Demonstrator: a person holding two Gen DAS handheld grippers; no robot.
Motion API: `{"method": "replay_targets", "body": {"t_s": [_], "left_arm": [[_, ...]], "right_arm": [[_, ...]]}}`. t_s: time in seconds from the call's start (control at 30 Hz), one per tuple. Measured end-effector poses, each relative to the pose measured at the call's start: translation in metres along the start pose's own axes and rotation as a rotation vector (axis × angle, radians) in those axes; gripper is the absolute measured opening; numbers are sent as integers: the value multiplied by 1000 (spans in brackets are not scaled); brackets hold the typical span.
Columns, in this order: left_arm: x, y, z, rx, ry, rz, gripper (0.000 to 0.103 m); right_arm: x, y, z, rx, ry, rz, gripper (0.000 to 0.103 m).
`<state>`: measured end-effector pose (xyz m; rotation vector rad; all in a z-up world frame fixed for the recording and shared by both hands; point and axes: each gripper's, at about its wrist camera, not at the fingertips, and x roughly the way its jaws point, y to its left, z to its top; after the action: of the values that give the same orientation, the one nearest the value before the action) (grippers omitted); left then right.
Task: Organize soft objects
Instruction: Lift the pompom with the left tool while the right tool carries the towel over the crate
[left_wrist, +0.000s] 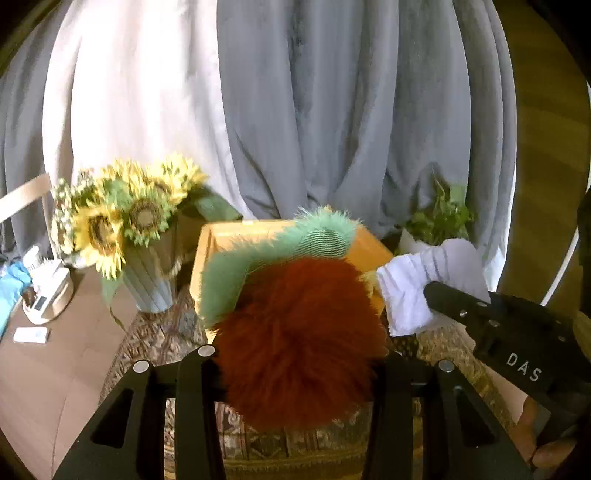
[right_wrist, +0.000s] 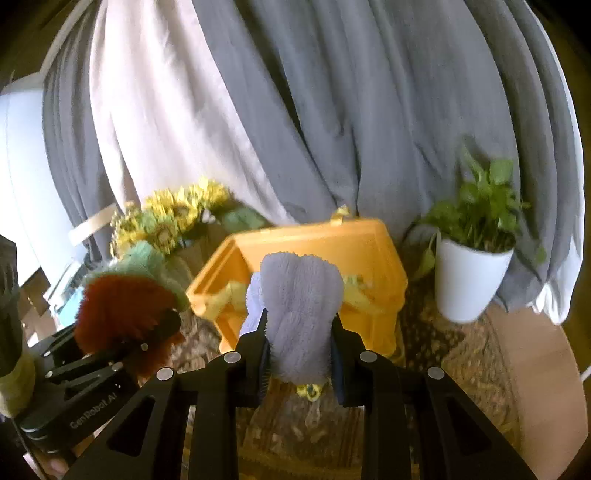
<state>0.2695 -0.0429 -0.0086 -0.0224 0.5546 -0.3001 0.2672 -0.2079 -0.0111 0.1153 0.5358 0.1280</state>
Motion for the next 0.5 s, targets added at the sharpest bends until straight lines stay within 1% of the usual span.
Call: {"method": "replay_targets", "body": {"t_s": [0.13,0.5], "left_arm": [[-1,-2,13,8,-33,13,41],[7,-2,47,46,-99,38,41]], "right_arm": [[-3,0,14,-18,-44,4,27],[11,-5,48,-32,-105,19,28]]}}
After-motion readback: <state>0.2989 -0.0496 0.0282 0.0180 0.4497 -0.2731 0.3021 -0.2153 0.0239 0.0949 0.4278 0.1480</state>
